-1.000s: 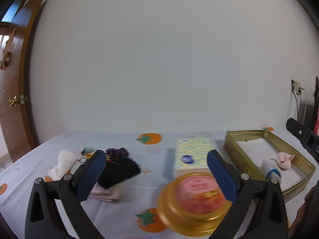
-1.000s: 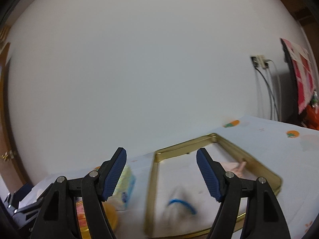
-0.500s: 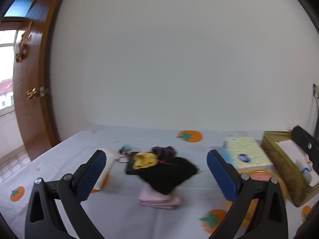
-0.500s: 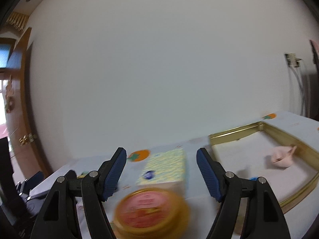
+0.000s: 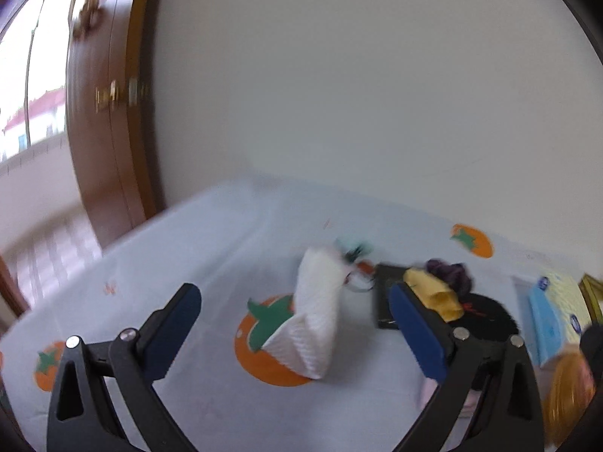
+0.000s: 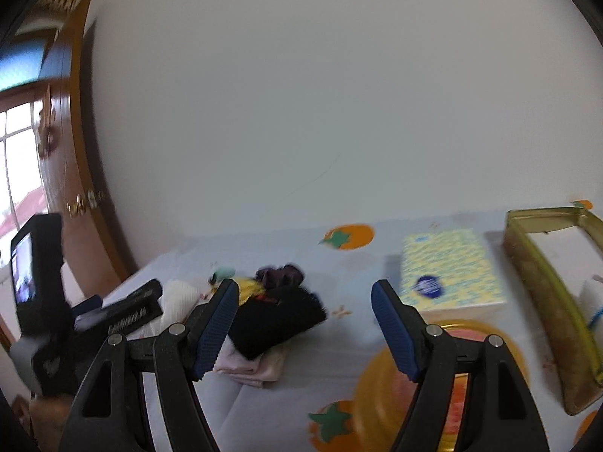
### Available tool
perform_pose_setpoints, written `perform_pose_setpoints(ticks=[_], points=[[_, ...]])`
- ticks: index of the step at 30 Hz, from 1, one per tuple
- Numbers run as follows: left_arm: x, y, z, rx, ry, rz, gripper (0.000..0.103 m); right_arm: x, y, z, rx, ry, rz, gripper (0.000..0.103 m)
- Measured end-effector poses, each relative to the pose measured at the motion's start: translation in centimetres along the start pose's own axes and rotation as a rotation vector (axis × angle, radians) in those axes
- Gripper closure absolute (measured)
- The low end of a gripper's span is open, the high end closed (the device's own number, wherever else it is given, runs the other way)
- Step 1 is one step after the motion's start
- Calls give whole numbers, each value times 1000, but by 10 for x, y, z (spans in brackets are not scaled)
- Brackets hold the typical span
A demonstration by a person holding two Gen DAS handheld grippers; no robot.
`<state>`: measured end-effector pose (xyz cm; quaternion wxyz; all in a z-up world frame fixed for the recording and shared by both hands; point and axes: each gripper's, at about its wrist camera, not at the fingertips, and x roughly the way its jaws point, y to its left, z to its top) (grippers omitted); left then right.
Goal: Organize soft objects
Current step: 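Grasp the white towel with the left tool while the right tool grasps the black sock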
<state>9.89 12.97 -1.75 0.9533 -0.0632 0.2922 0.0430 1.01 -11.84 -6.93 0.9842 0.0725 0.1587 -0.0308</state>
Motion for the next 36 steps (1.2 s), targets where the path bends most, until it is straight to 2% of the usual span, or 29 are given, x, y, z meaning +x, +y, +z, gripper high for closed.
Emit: perform_pose_setpoints(ticks=[5, 9, 11, 14, 16, 17, 19, 21, 27, 28, 29, 31, 32, 34, 36], points=[[52, 6, 5, -50, 210, -8, 24, 18, 7, -1, -7, 77, 45, 28], [70, -3, 5, -14, 280, -38, 24, 35, 11, -2, -2, 142, 60, 28], [73, -10, 3, 30, 296, -22, 26, 43, 11, -3, 11, 171, 67, 28], [70, -10, 1, 35, 290, -46, 43, 57, 18, -5, 4, 224, 68, 28], [66, -5, 1, 5, 280, -74, 70, 66, 24, -5, -11, 249, 76, 28], [65, 3, 1, -25, 281, -130, 82, 70, 25, -4, -13, 258, 74, 28], [64, 11, 1, -62, 277, -159, 83, 81, 28, -4, -19, 292, 54, 28], [54, 14, 1, -74, 241, -183, 83, 91, 30, -4, -19, 323, 48, 28], [26, -2, 7, -24, 98, -198, 83, 121, 31, -7, -13, 437, -3, 29], [27, -1, 10, -30, 88, -213, 83, 122, 32, -7, -21, 442, -9, 37], [22, 0, 11, -40, 68, -240, 83, 121, 33, -7, -28, 435, -15, 55], [19, -1, 14, -34, 51, -249, 83, 117, 34, -6, -38, 419, 1, 68], [17, -3, 13, -22, 44, -242, 83, 116, 35, -7, -47, 414, 6, 73], [16, -5, 12, -8, 44, -241, 83, 105, 32, -4, -38, 377, 34, 76], [16, -5, 12, -5, 43, -250, 83, 83, 28, 0, -23, 285, 80, 76]])
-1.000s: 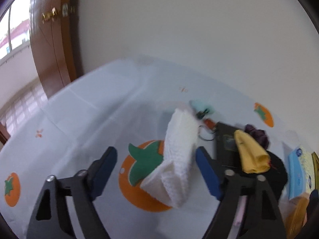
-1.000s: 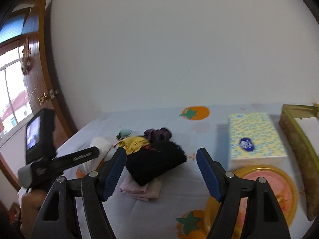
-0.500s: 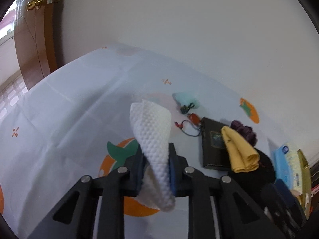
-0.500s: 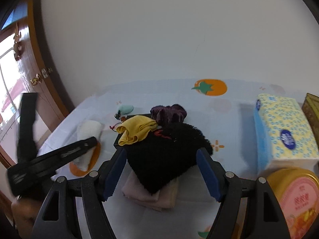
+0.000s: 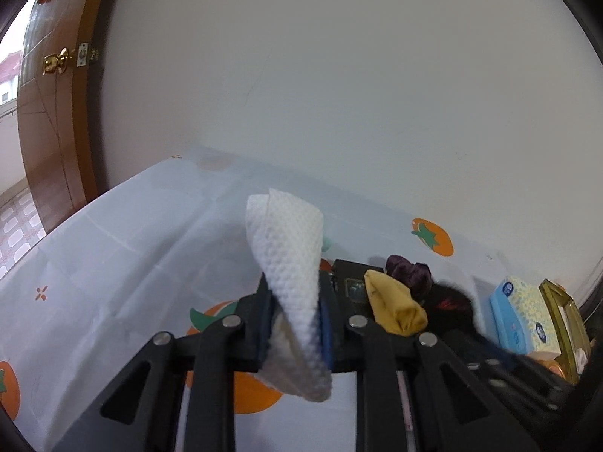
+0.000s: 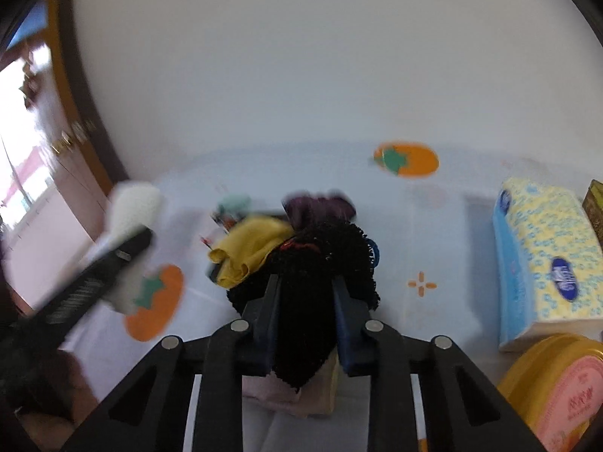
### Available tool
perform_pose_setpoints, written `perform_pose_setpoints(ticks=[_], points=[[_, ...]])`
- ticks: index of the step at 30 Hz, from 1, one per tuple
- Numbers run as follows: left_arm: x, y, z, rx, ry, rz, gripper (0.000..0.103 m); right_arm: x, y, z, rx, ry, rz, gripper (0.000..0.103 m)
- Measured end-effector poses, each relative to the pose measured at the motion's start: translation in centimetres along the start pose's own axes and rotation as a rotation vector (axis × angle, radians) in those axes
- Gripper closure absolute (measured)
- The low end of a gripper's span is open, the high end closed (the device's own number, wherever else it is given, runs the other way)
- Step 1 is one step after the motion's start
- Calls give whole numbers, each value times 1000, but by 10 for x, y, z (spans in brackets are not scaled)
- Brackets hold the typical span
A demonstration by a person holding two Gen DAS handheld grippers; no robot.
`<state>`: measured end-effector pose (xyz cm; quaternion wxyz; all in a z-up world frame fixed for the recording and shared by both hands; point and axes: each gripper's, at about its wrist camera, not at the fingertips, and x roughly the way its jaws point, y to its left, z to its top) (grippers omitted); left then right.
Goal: Organize soft objects
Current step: 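Grasp the white towel with the left tool while the right tool grasps the black sock, then carry the towel and black sock over the gold tray and release both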
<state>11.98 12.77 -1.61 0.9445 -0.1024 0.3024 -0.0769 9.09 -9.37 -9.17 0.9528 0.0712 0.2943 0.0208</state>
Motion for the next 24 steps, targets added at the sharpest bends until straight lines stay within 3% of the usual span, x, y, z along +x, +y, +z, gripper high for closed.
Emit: perform_pose_setpoints(ticks=[4, 7, 18, 24], points=[[-7, 4, 1, -17, -35, -35, 83, -56, 1, -6, -50, -225, 61, 76], [-17, 3, 0, -17, -69, -82, 83, -84, 0, -12, -84, -337, 37, 76], [-45, -28, -15, 95, -184, -152, 83, -110, -1, -34, -239, -437, -115, 76], [-64, -44, -30, 148, -245, -98, 83, -116, -4, -40, -266, -450, -134, 76]])
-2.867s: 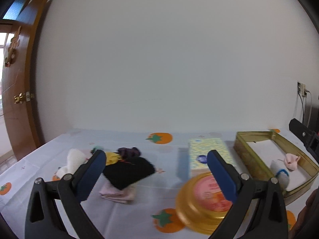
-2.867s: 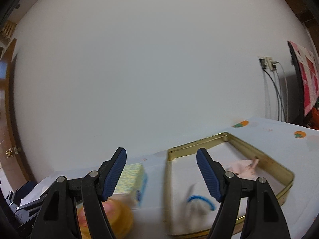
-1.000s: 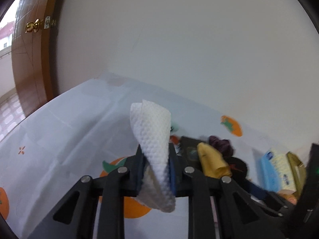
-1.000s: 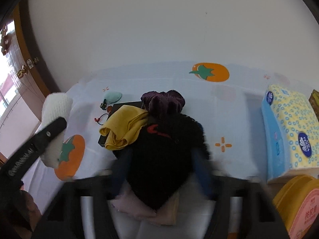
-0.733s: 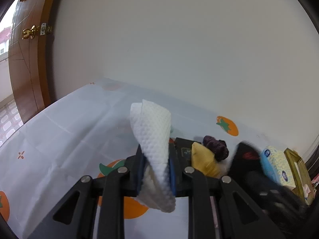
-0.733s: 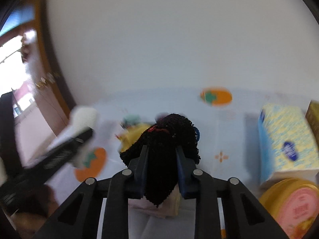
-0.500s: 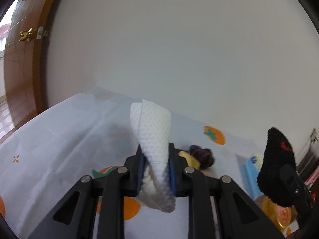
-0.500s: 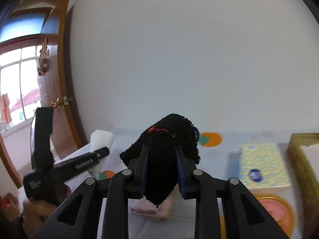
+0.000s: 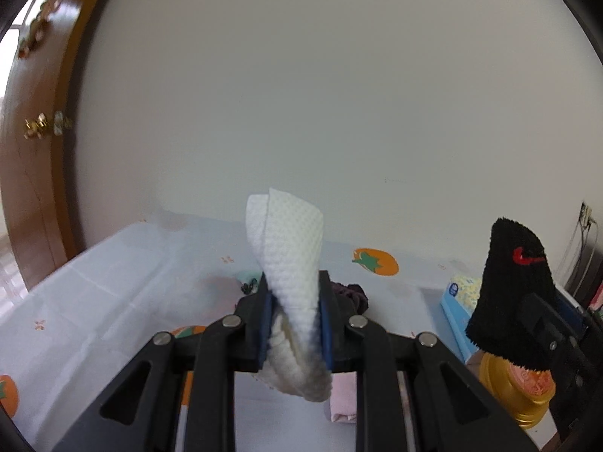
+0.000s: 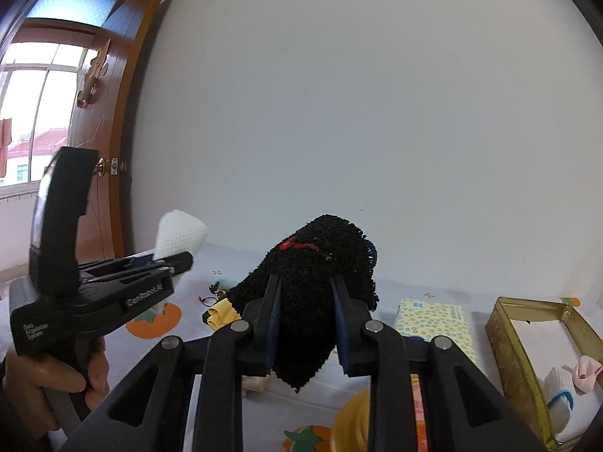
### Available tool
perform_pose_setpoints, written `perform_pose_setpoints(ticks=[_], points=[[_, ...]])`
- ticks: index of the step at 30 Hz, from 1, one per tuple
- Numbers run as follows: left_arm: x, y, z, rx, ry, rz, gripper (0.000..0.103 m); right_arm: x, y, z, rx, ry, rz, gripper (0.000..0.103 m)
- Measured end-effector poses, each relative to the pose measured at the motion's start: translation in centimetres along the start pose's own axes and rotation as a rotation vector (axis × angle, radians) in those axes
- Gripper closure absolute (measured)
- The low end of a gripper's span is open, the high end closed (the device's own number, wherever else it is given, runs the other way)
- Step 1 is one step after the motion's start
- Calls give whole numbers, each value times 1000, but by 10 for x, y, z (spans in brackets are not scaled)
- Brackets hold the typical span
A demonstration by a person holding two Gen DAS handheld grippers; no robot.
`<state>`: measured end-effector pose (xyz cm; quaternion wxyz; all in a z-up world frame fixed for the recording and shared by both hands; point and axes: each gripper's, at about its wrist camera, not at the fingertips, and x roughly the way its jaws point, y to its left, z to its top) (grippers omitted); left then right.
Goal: Organize soft objects
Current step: 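Carry the towel and black sock over the gold tray and release both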
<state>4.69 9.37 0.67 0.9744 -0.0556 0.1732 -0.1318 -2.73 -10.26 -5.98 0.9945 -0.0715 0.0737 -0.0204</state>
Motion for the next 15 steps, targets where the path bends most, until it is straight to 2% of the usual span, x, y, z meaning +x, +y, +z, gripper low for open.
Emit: perform_pose_setpoints(ticks=[6, 15], points=[[-14, -13, -5, 46, -42, 56, 83, -5, -9, -1, 23, 2, -20, 76], [-23, -28, -11, 73, -55, 97, 83, -16, -21, -5, 25, -16, -38, 76]])
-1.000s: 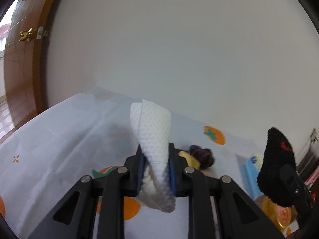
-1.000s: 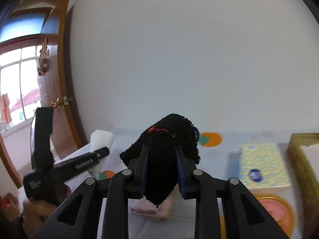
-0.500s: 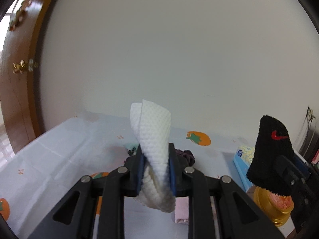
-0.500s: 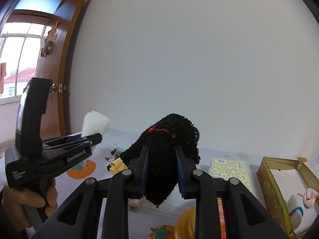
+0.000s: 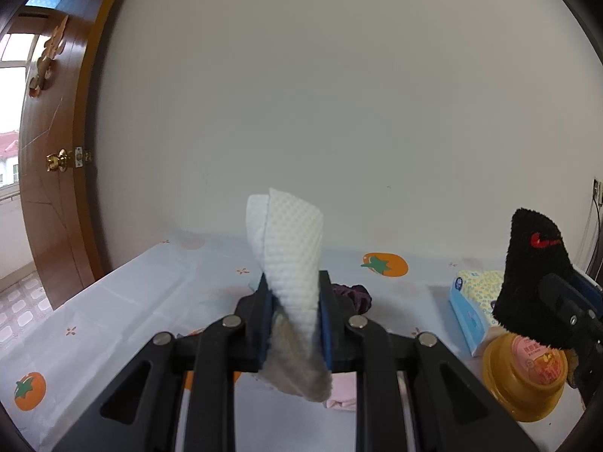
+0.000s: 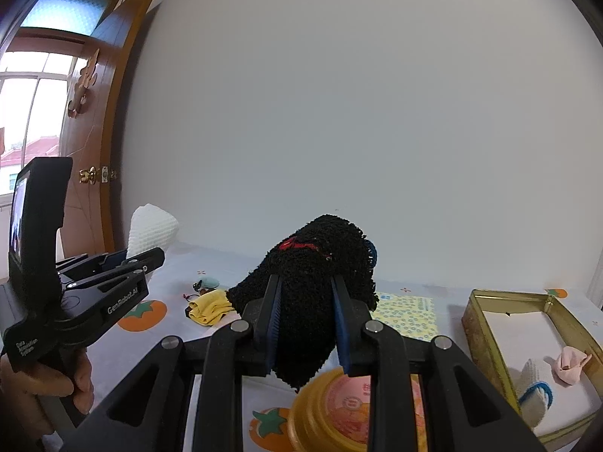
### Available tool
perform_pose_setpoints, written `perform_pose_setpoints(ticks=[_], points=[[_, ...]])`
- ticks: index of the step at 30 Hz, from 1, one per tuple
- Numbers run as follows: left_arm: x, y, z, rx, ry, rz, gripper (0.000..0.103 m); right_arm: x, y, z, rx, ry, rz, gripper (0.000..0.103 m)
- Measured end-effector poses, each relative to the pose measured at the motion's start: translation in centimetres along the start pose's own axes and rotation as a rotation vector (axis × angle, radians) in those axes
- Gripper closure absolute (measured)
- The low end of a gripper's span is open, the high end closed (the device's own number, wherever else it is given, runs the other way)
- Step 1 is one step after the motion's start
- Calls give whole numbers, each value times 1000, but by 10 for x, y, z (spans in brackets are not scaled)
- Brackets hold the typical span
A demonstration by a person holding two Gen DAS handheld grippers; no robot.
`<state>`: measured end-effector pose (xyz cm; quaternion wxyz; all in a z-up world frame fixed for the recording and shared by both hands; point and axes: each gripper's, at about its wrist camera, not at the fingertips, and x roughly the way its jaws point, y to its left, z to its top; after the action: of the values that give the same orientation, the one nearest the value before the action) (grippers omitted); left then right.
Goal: Organize soft objects
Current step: 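Carry the towel and black sock over the gold tray and release both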
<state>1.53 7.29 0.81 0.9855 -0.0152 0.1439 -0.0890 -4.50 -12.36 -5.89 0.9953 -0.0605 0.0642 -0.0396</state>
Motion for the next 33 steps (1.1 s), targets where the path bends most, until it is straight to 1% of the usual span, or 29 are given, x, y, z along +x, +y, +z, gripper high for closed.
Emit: perform_pose_setpoints(ticks=[5, 7, 16, 22, 25, 33], points=[[-9, -9, -4, -27, 6, 4, 83, -9, -11, -4, -3, -12, -10, 76], [-7, -7, -1, -27, 5, 5, 83, -11, -15, -4, -1, -15, -16, 76], [-21, -27, -7, -41, 1, -24, 83, -21, -33, -5, 20, -21, -47, 76], [-29, -44, -9, -24, -4, -37, 83, -28, -41, -7, 27, -31, -64, 76], [-32, -52, -11, -26, -3, -51, 83, -32, -39, -7, 24, -42, -72, 76], [-39, -78, -15, -11, -1, -86, 83, -37, -52, -8, 17, -53, -101, 76]])
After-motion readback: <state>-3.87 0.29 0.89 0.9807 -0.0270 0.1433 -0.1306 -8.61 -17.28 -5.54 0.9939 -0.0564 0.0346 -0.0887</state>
